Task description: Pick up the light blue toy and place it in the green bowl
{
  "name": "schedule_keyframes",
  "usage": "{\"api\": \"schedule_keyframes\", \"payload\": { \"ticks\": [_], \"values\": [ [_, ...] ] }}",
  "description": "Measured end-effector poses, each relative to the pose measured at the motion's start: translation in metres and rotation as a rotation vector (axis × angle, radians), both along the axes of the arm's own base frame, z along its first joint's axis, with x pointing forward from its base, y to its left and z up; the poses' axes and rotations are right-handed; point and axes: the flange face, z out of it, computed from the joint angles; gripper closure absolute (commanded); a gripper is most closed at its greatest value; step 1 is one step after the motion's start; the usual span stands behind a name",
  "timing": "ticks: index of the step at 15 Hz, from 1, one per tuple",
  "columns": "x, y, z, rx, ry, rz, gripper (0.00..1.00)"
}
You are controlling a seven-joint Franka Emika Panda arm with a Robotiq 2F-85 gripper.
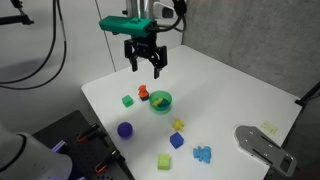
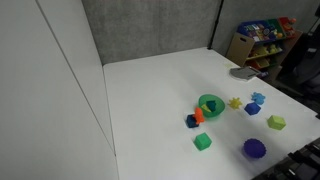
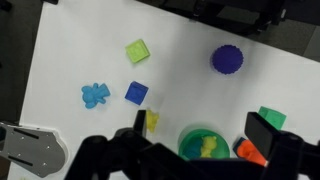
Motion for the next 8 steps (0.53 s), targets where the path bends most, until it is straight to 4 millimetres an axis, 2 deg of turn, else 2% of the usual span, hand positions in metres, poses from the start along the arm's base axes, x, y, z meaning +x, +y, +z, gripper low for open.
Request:
{"api": "schedule_keyframes", "payload": {
  "ticks": [3,8],
  "values": [
    [0.019,-0.016,-0.028,-0.009,0.006,-0.056,0.00],
    [0.042,-0.060,-0.077,-0.021,0.015,-0.182,0.00]
  ]
}}
